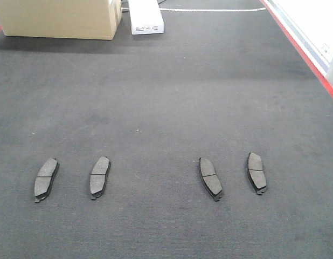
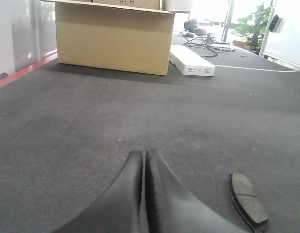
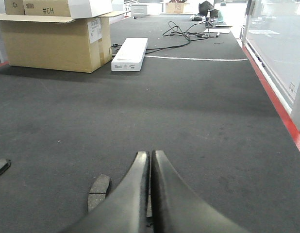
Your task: Move and align brake pads A on conveyor
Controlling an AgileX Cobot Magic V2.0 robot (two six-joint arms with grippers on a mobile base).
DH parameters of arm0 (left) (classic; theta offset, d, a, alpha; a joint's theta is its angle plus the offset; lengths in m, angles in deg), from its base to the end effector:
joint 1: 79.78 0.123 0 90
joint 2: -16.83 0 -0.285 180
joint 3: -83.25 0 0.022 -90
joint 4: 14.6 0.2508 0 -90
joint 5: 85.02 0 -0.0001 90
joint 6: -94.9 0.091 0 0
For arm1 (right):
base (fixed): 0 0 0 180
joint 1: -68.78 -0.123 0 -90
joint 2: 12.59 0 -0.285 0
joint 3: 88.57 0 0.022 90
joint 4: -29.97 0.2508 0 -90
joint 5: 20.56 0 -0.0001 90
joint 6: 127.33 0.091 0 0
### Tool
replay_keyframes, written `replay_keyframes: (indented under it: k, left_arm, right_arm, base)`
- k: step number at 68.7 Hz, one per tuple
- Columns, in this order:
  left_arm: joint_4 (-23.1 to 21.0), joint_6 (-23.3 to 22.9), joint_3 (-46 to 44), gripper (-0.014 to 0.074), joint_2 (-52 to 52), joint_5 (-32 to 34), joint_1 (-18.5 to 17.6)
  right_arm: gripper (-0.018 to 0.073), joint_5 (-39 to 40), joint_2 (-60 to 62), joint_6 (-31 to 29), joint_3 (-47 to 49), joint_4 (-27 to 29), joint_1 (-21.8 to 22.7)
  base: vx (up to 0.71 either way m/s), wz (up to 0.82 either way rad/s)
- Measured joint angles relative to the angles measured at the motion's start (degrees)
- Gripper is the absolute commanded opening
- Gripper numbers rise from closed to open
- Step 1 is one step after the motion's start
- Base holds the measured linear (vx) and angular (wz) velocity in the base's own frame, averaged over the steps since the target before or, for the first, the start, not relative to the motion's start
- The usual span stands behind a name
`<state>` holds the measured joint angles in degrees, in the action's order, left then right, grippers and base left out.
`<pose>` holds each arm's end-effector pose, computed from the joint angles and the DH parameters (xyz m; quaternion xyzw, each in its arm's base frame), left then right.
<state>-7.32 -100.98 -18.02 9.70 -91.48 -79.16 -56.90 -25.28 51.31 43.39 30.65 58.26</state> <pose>0.0567 0.0019 0.1947 -0.0632 0.7182 -0.0434 0.6916 0.0198 0.0043 0.3161 -0.0763 0.7455 0.0587 0.6596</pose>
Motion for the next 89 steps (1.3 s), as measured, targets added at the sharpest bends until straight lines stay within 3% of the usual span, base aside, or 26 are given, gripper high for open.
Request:
replay_keyframes:
  k: [15,28,35,49,68,89]
  left_arm:
    - [0.0,0.0,0.0,-0.0006,0.0,-0.05,0.0]
    - [0.0,0.0,0.0,-0.0006,0.0,-0.25,0.0]
    - [0.0,0.0,0.0,-0.0006,0.0,-0.25,0.0]
    - [0.0,0.0,0.0,-0.0006,0.0,-0.29,0.0]
    - [0.0,0.0,0.0,-0.0006,0.0,-0.35,0.0]
    - [0.0,0.0,0.0,-0.0006,0.0,-0.35,0.0]
  right_arm:
    - [-0.001,1.15,0.75,0.0,-0.9,-1.3,1.31]
    - [-0.001,16.81,4.12,2.13,-12.03,-3.54,12.44]
    - [-0.001,24.5,4.46,2.38,-18.55,-3.65,14.81]
    - [-0.001,33.02,5.41,2.6,-30.28,-3.16,14.88]
    - [-0.001,34.49,5.56,2.6,-30.75,-2.89,7.48]
    - [-0.001,34.49,5.56,2.6,-30.75,-2.89,6.82]
  base:
    - [0.0,0.0]
    - [0.0,0.0]
    - [0.0,0.0]
    - [0.0,0.0]
    - [0.0,0.0]
    - [0.0,0.0]
